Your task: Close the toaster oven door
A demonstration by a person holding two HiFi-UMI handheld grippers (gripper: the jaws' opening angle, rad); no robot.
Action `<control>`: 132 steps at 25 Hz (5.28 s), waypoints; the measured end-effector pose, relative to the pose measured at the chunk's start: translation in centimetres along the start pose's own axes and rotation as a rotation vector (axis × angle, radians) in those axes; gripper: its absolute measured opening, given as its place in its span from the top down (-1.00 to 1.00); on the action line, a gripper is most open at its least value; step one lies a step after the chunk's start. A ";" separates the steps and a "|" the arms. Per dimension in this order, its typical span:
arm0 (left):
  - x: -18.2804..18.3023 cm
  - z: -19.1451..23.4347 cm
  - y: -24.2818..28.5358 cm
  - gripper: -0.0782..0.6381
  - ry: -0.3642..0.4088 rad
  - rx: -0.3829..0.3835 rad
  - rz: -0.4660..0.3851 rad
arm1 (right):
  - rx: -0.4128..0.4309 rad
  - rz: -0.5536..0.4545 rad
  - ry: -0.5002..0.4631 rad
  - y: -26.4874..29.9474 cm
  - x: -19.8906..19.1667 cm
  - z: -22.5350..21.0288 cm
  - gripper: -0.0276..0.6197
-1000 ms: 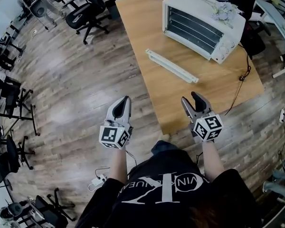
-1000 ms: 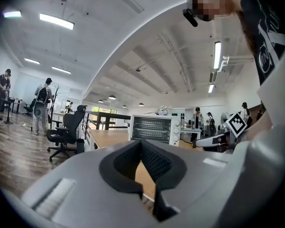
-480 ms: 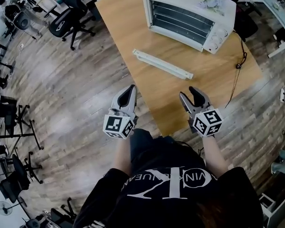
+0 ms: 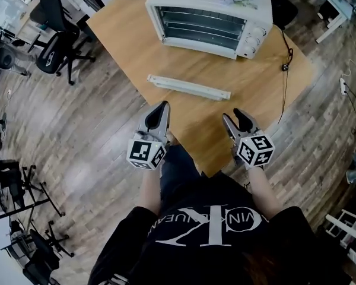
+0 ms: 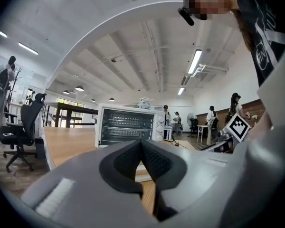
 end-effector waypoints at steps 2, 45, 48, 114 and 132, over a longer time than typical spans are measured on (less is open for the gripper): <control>0.1 1.0 0.9 0.75 0.003 -0.036 0.015 | -0.041 0.014 0.020 0.7 -0.3 0.3 0.37; 0.2 15.3 8.5 0.75 0.020 -0.321 0.113 | -0.664 0.066 0.146 9.7 0.0 1.6 0.67; 1.0 17.3 8.5 0.75 0.027 -0.331 0.102 | -0.707 0.032 0.147 9.5 0.6 2.2 0.67; 5.7 19.8 13.4 0.75 0.004 -0.231 0.085 | -0.675 -0.269 -0.084 12.4 21.4 -2.1 0.67; 5.3 20.1 14.0 0.75 -0.004 -0.232 0.099 | -0.691 -0.258 -0.134 13.6 23.1 -3.2 0.67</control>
Point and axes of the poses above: the fingertips, and each gripper's own axes: y forward along the fingers, z to its left, x out of its top, the point moved 10 cm from there along -y, backward along the fingers
